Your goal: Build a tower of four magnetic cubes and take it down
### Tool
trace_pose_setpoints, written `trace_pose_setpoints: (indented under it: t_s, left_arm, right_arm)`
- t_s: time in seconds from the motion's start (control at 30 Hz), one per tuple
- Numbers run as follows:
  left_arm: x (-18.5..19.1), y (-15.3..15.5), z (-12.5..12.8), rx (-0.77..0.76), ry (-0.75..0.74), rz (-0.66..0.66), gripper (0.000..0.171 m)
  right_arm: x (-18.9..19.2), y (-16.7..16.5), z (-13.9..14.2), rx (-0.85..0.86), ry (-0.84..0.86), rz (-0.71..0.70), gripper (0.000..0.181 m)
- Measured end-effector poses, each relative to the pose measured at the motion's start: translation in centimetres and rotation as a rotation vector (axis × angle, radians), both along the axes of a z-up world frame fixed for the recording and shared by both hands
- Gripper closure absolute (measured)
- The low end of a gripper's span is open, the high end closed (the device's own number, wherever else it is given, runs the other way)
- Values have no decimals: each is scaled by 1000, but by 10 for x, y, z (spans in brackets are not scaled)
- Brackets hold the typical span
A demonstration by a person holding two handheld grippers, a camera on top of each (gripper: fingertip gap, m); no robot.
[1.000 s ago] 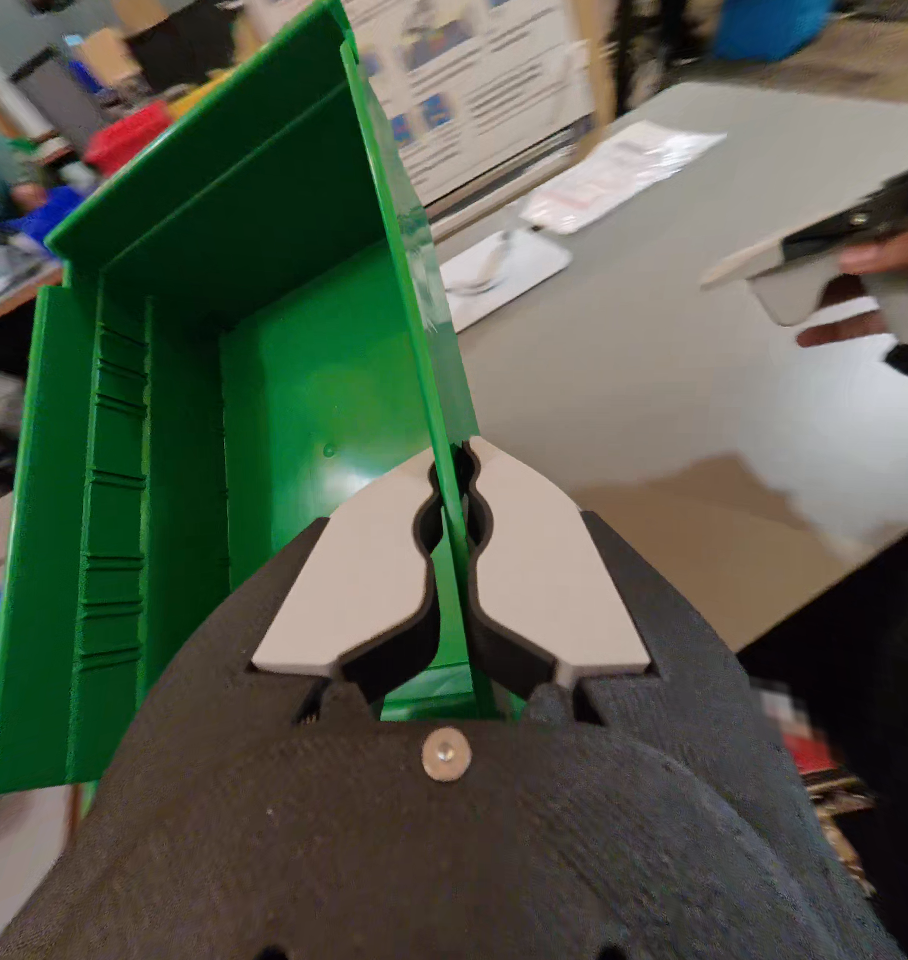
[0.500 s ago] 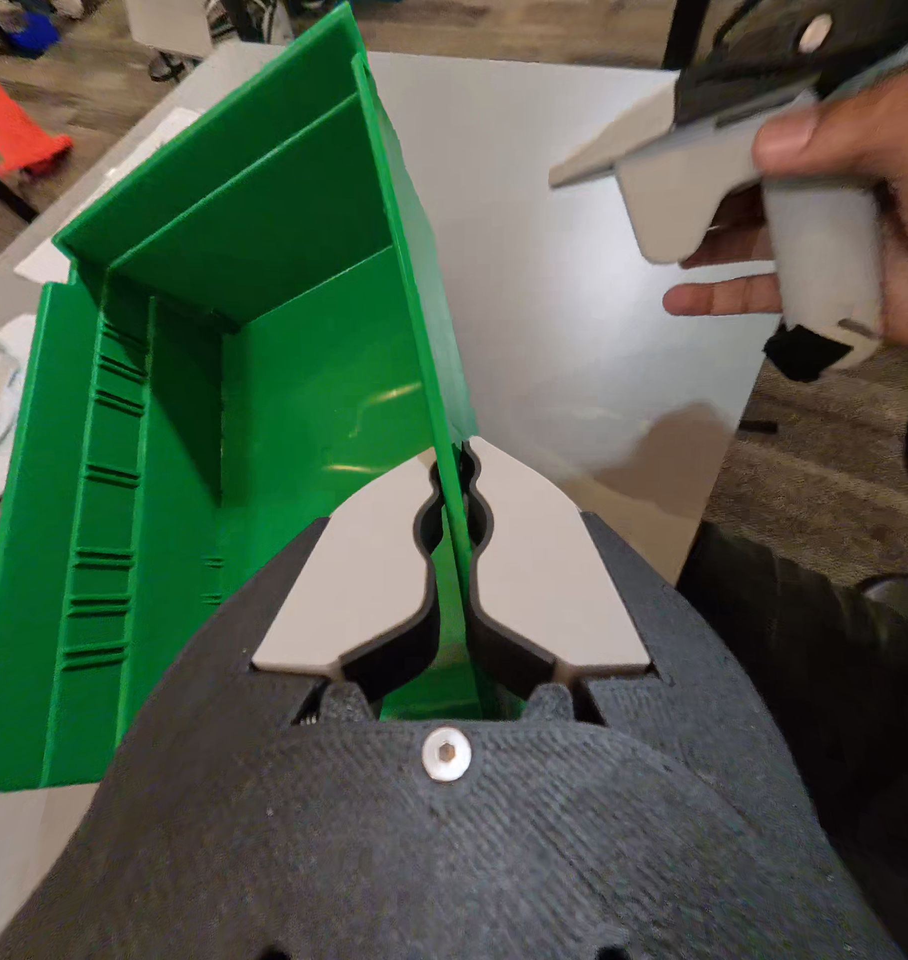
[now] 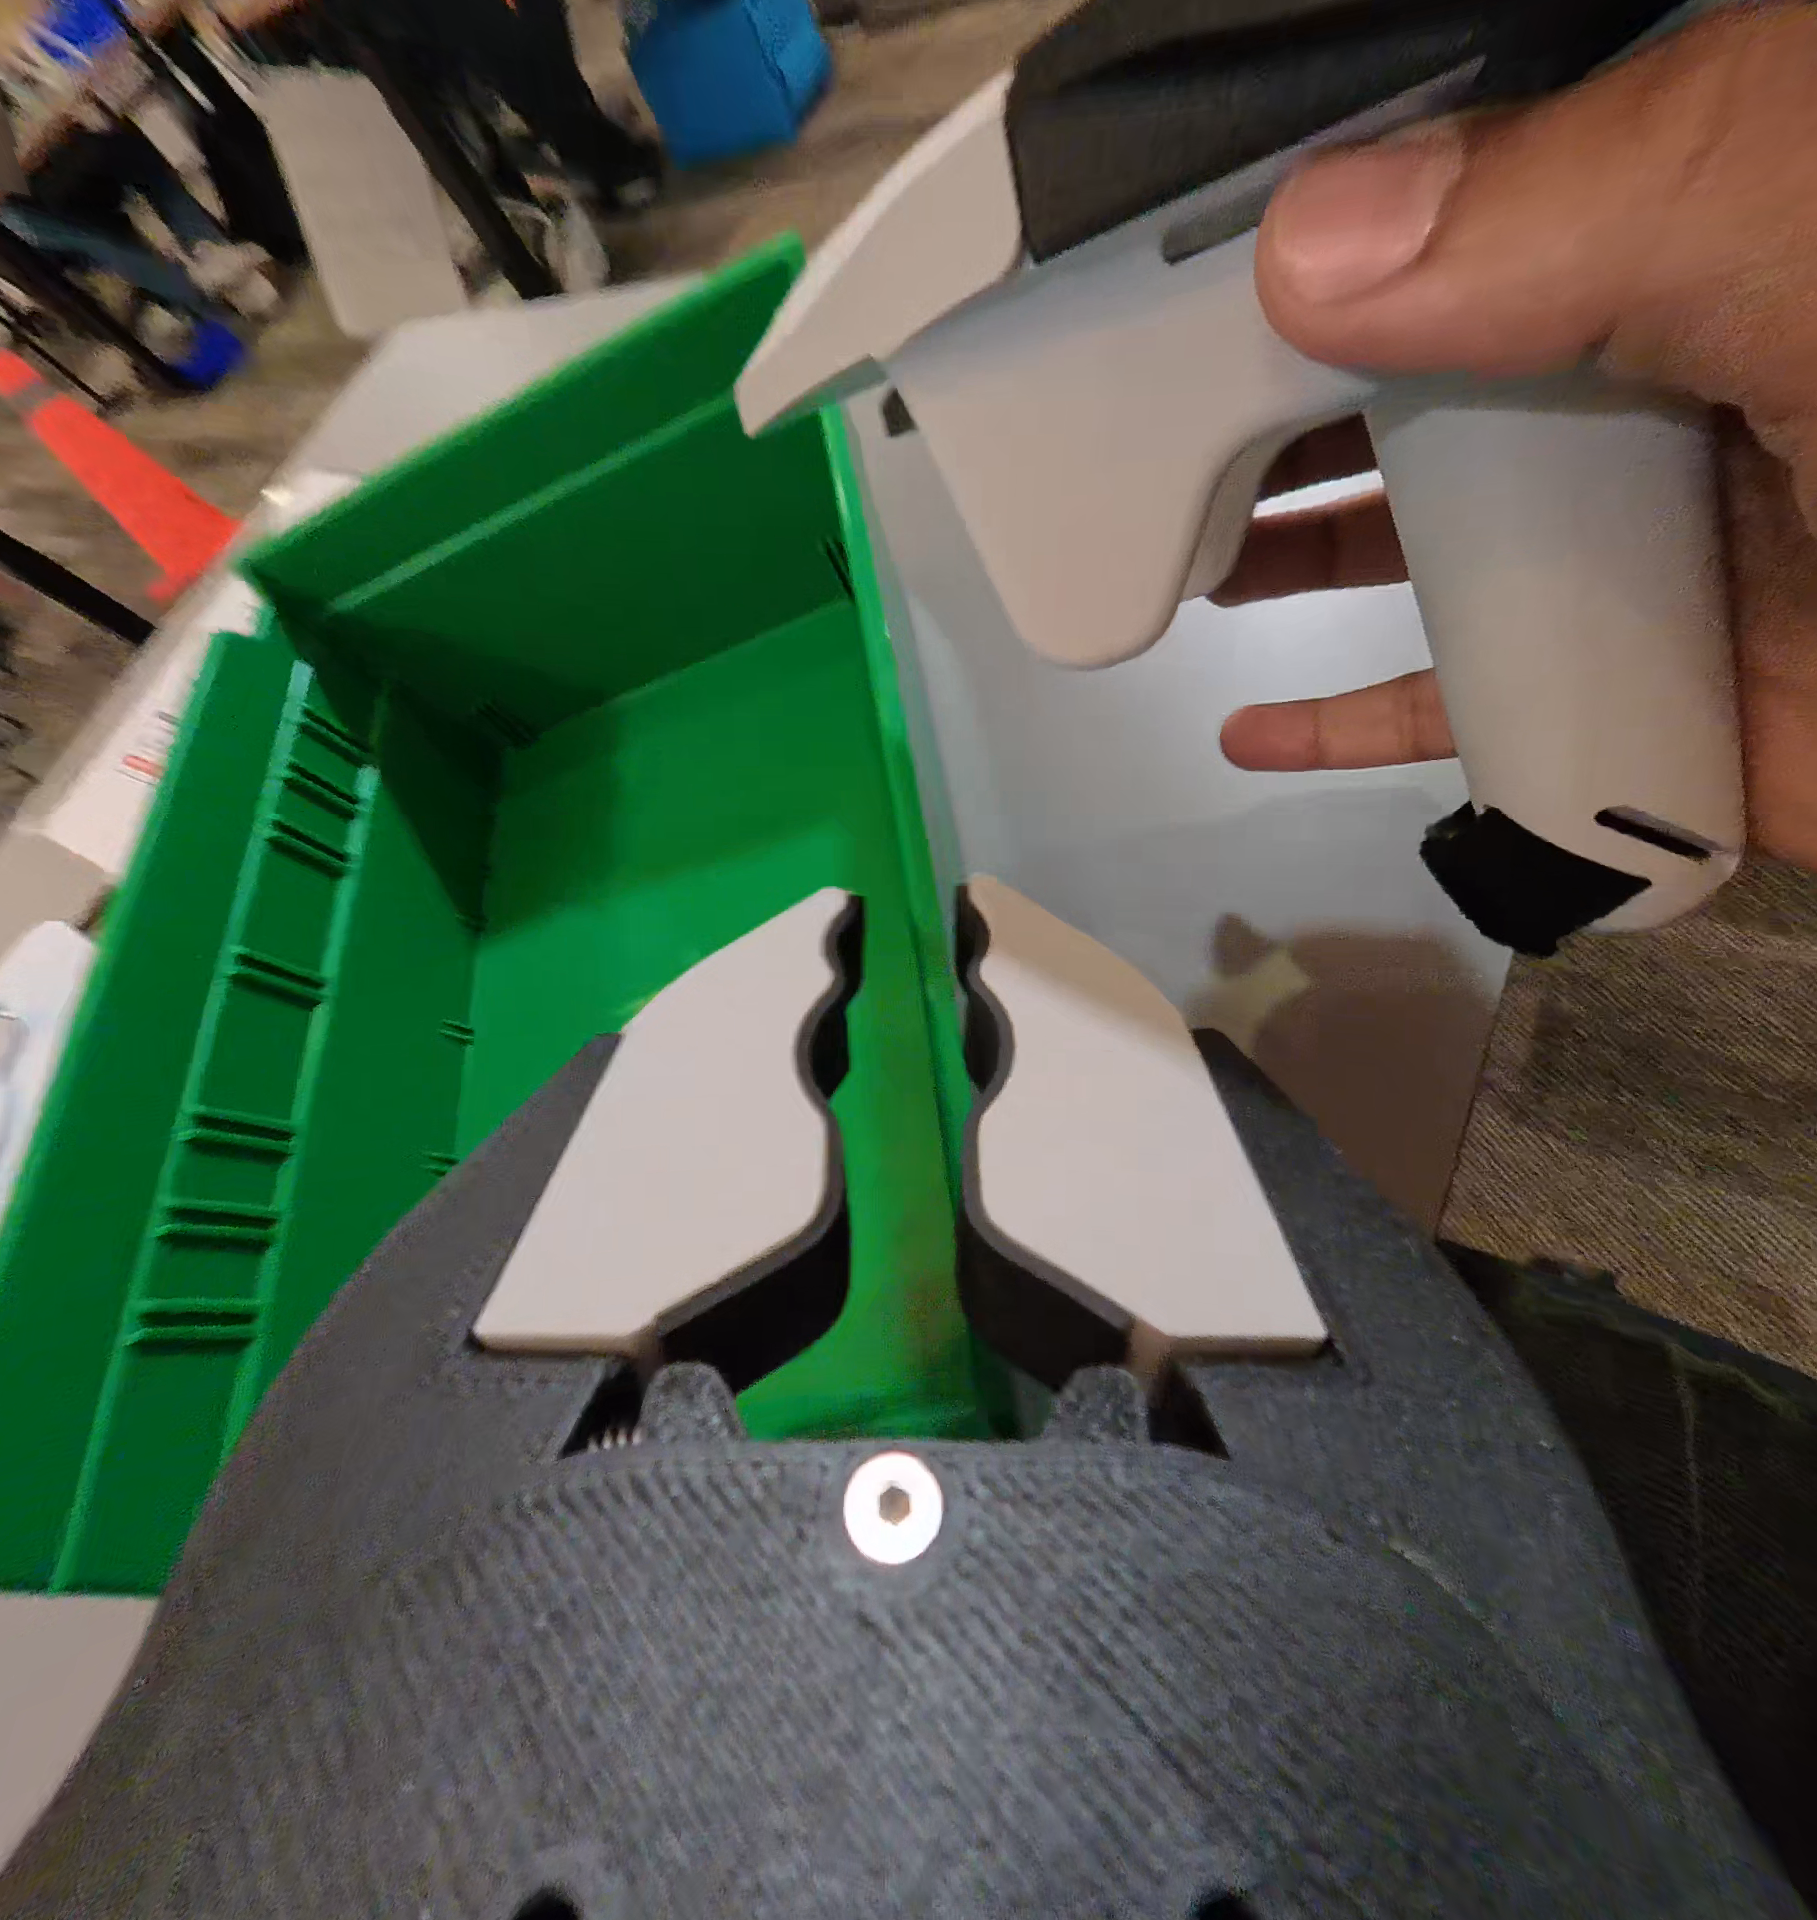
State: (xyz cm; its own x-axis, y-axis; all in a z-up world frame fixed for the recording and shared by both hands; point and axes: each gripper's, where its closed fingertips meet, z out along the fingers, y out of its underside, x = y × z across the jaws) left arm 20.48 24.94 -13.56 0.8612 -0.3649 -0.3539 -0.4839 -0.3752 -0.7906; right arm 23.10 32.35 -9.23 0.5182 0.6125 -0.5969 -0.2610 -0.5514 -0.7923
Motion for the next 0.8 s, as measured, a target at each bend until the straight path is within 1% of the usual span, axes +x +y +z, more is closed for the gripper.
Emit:
trace_pose_setpoints:
  t_s: [0.1, 0.13, 0.2, 0.23, 0.3, 0.33, 0.4, 0.43, 0.5, 0.57, 0.6, 0.63, 0.67, 0.73, 0.8]
  left_arm:
    - [-10, -16, 23, 105, 16, 6, 130]
    - [-14, -26, 31, 122, 0, -8, 127]
    - [-33, -52, 54, 196, -89, 4, 141]
    - [-45, -67, 67, 236, -139, 8, 144]
    - [-77, -97, 84, 265, -197, 31, 143]
    - [-97, -110, 86, 250, -205, 54, 141]
    - [-142, -132, 82, 225, -209, 141, 139]
    - [-166, -142, 79, 229, -215, 201, 139]
    - [-211, -162, 62, 226, -268, 341, 138]
    - [-244, -184, 40, 244, -351, 471, 138]
    - [-251, -190, 29, 233, -383, 488, 138]
    - [-254, -195, 18, 189, -411, 491, 138]
    - [-258, -199, 11, 149, -435, 501, 137]
    - [-263, -199, 13, 154, -484, 506, 137]
    - [-265, -197, 17, 185, -535, 514, 137]
  right_arm:
    - [-1, -9, 9, 53, -11, 0, 122]
    - [-4, -15, 11, 73, -27, 7, 120]
    - [-15, -35, 12, 128, -98, 31, 113]
    - [-21, -47, 9, 164, -150, 43, 110]
    - [-33, -75, 4, 247, -243, 54, 106]
    - [-39, -89, 2, 286, -281, 61, 103]
    - [-50, -111, -3, 358, -366, 65, 91]
    - [-53, -116, -6, 389, -420, 48, 87]
    - [-52, -114, -23, 416, -570, -1, 80]
    - [-48, -104, -49, 359, -693, -11, 80]
    - [-48, -101, -57, 289, -680, 12, 73]
    - [-46, -97, -60, 220, -636, 29, 72]
    - [-41, -90, -62, 173, -612, 17, 79]
    - [-20, -64, -61, 164, -623, -74, 101]
    - [1, -37, -57, 194, -657, -128, 139]
